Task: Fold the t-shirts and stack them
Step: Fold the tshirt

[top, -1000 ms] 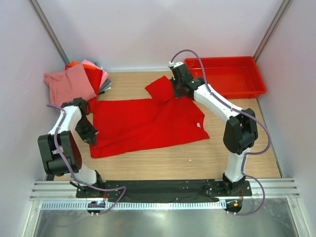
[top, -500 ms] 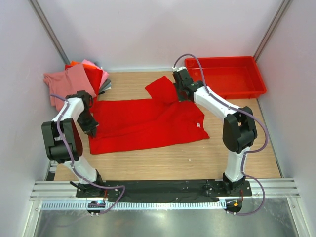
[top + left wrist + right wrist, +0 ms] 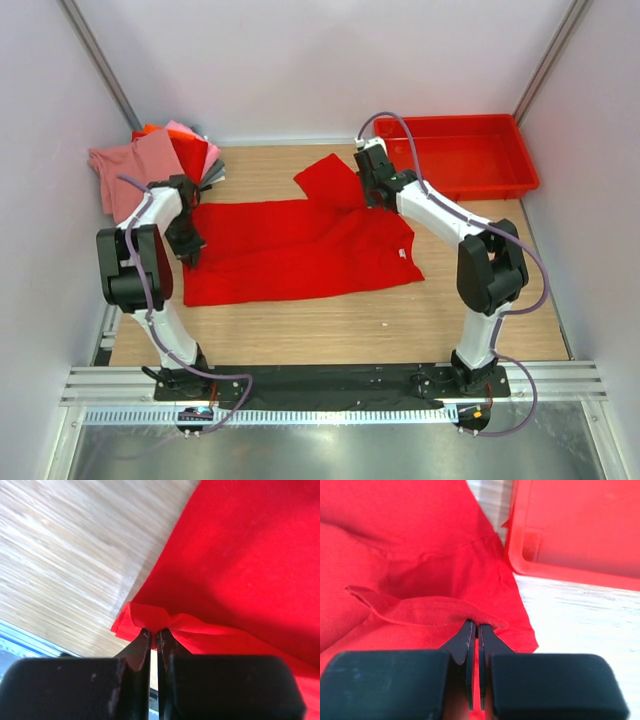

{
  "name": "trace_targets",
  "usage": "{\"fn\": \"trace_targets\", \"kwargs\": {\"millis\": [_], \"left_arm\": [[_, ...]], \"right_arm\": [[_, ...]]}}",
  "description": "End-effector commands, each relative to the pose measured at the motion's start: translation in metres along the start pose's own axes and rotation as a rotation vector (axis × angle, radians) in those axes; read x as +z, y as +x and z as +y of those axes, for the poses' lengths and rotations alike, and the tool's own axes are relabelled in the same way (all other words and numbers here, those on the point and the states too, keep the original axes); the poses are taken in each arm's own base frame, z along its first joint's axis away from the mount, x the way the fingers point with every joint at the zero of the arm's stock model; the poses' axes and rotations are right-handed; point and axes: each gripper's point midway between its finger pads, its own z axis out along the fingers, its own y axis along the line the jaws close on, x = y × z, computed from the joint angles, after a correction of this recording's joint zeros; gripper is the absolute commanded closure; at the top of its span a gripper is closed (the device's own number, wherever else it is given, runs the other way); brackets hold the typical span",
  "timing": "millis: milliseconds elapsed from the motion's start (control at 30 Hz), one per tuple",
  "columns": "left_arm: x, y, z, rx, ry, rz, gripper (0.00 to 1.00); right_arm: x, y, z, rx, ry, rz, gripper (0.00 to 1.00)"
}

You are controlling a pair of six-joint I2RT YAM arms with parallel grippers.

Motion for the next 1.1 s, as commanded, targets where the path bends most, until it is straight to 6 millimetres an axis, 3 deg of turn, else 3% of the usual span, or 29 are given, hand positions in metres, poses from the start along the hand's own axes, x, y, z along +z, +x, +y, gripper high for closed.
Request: {"fn": "trace_targets", "kwargs": {"millis": [0,33,100,133,167,200,267,300,367,467,500,567,600,633,733,800,900,1067], "left_arm": [[-0.001,-0.024,0.004,0.006,-0.047,-0.063,1.0],[0.0,-0.026,0.003,0.007,-0.05,-0.064,1.0],[0.001,-0.026,0.005,0.008,-0.07,-0.051,0.96],[-0.002,-0.03,0.006,0.002,-0.074,-0.066,0.86],[-0.006,-0.031,0.006,-0.002,-0.067,-0.077,0.75],[-0.018,-0.034,0.007,-0.015,-0.048,-0.115,0.51],[-0.034,-0.037,0.01,-0.033,-0.032,-0.167,0.32],[-0.054,-0.038,0.013,-0.049,-0.005,-0.222,0.14],[-0.07,-0.035,0.018,-0.063,0.016,-0.262,0.0],[-0.09,-0.019,0.024,-0.086,0.07,-0.292,0.0],[-0.083,-0.006,0.024,-0.083,0.082,-0.262,0.0],[-0.087,0.01,0.022,-0.1,0.144,-0.268,0.0],[-0.074,0.028,0.015,-0.092,0.189,-0.218,0.0],[-0.077,0.035,0.013,-0.117,0.232,-0.228,0.0],[-0.063,0.065,-0.003,-0.153,0.349,-0.174,0.01],[-0.058,0.072,-0.01,-0.164,0.389,-0.163,0.01],[-0.057,0.08,-0.012,-0.162,0.364,-0.144,0.02],[-0.055,0.083,-0.03,-0.182,0.426,-0.078,0.04]], "right_arm": [[-0.009,-0.044,-0.011,0.088,0.029,-0.146,0.98],[-0.005,-0.045,-0.01,0.091,0.02,-0.147,0.96],[-0.002,-0.051,-0.008,0.089,0.023,-0.143,0.76],[0.007,-0.047,-0.008,0.08,0.036,-0.119,0.63],[0.009,-0.047,-0.015,0.08,0.081,-0.106,0.31],[0.005,-0.055,-0.02,0.09,0.104,-0.105,0.21],[-0.001,-0.059,-0.034,0.099,0.175,-0.107,0.06],[-0.007,-0.064,-0.038,0.122,0.194,-0.116,0.04],[-0.031,-0.067,-0.048,0.153,0.206,-0.136,0.01],[-0.051,-0.041,-0.053,0.223,0.187,-0.101,0.0],[-0.065,-0.025,-0.052,0.254,0.133,-0.088,0.0],[-0.075,-0.004,-0.045,0.331,0.061,-0.057,0.0],[-0.079,0.021,-0.043,0.346,0.029,-0.017,0.0],[-0.081,0.035,-0.034,0.379,-0.058,0.03,0.0],[-0.082,0.088,-0.027,0.453,-0.132,0.154,0.0],[-0.079,0.122,-0.027,0.49,-0.124,0.214,0.0],[-0.076,0.154,-0.024,0.535,-0.148,0.273,0.0],[-0.067,0.187,-0.017,0.582,-0.159,0.349,0.05]]}}
